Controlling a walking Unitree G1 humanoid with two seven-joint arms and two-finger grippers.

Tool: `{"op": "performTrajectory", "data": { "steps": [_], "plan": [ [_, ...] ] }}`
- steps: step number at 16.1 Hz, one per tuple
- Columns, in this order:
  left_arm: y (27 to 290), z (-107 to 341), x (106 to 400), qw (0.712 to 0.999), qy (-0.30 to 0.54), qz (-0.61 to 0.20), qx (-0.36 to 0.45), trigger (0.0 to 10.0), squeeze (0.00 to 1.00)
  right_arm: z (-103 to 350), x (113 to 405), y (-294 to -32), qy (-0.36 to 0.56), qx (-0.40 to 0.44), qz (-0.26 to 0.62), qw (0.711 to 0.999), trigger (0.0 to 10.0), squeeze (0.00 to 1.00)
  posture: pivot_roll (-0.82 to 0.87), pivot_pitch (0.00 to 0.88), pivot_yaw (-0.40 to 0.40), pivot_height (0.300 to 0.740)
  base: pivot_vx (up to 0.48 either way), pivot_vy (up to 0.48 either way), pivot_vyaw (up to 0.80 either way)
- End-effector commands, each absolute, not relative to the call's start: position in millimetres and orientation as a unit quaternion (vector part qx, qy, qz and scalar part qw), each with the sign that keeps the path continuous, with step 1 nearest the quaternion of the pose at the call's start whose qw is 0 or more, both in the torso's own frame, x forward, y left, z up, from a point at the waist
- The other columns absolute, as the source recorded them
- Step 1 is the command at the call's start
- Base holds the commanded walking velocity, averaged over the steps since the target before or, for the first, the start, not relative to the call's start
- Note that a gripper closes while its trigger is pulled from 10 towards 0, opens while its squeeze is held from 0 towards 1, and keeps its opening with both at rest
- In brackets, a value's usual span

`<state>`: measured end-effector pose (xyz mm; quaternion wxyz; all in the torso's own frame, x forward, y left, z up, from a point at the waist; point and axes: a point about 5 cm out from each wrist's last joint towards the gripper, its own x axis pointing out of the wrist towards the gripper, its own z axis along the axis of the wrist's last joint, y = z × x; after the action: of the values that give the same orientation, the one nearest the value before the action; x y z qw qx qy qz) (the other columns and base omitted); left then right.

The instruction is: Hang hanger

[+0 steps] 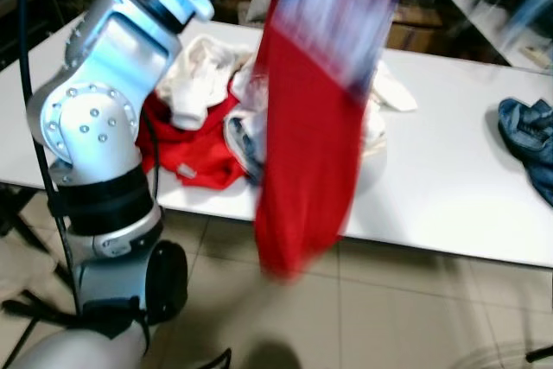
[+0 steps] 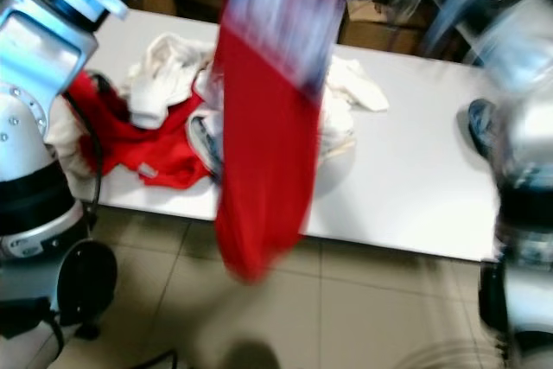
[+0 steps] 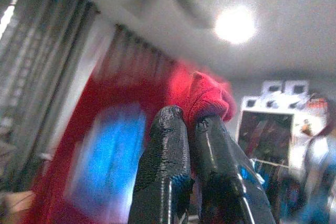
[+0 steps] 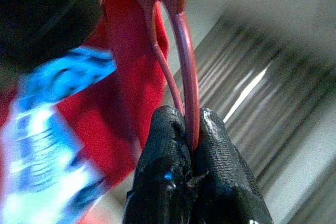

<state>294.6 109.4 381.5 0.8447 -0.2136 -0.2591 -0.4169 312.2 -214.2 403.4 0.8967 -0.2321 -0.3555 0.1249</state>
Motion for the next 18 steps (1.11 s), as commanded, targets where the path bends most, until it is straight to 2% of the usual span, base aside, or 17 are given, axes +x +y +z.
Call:
{"op": "performTrajectory", "data": {
  "steps": [1, 3, 4, 5, 6, 7, 9, 11, 15, 17, 18],
  "plan": [
    [104, 385, 291, 0.842, -0.264, -0.423, -0.209, 10.0, 0.00, 422, 303, -237, -0.407, -0.223, 0.062, 0.884, 10.0, 0.00, 0.03, 0.000, -0.092, 0.740, 0.356, 0.000, 0.00],
    [107, 385, 291, 0.846, -0.263, -0.415, -0.207, 10.0, 0.00, 423, 306, -231, -0.418, -0.252, 0.070, 0.870, 10.0, 0.00, 0.03, 0.000, -0.095, 0.740, 0.360, 0.000, 0.00],
    [109, 383, 292, 0.850, -0.257, -0.409, -0.211, 10.0, 0.00, 401, 321, -222, -0.381, -0.271, 0.099, 0.879, 10.0, 0.00, 0.03, 0.000, -0.094, 0.740, 0.360, 0.000, 0.00],
    [110, 380, 293, 0.855, -0.251, -0.405, -0.204, 10.0, 0.00, 375, 329, -215, -0.342, -0.285, 0.131, 0.886, 10.0, 0.00, 0.03, 0.000, -0.093, 0.740, 0.356, 0.000, 0.00],
    [107, 369, 298, 0.869, -0.230, -0.395, -0.191, 10.0, 0.00, 304, 338, -199, -0.234, -0.314, 0.225, 0.892, 10.0, 0.00, 0.03, 0.000, -0.091, 0.740, 0.349, 0.000, 0.00],
    [105, 363, 301, 0.878, -0.215, -0.385, -0.185, 10.0, 0.00, 261, 331, -193, -0.163, -0.331, 0.294, 0.882, 10.0, 0.00, 0.03, 0.000, -0.090, 0.740, 0.345, 0.000, 0.00],
    [104, 357, 305, 0.888, -0.201, -0.374, -0.179, 10.0, 0.00, 234, 323, -191, -0.115, -0.334, 0.326, 0.877, 10.0, 0.00, 0.03, 0.000, -0.087, 0.740, 0.330, 0.000, 0.00],
    [107, 332, 324, 0.926, -0.135, -0.319, -0.148, 10.0, 0.00, 188, 285, -190, -0.009, -0.311, 0.421, 0.852, 10.0, 0.00, 0.02, 0.000, -0.069, 0.740, 0.294, 0.000, 0.00],
    [118, 300, 358, 0.973, -0.076, -0.203, -0.077, 10.0, 0.00, 199, 256, -198, 0.020, -0.290, 0.462, 0.838, 10.0, 0.00, 0.00, 0.000, -0.044, 0.740, 0.134, 0.000, 0.00],
    [126, 297, 372, 0.983, -0.084, -0.155, -0.046, 10.0, 0.00, 210, 244, -199, 0.028, -0.285, 0.477, 0.831, 10.0, 0.00, 0.00, 0.000, -0.043, 0.740, 0.000, 0.000, 0.00],
    [138, 299, 382, 0.989, -0.104, -0.104, -0.030, 10.0, 0.00, 216, 236, -202, 0.036, -0.291, 0.489, 0.822, 10.0, 0.00, 0.00, 0.000, -0.045, 0.740, 0.000, 0.000, 0.00]
  ]
}}
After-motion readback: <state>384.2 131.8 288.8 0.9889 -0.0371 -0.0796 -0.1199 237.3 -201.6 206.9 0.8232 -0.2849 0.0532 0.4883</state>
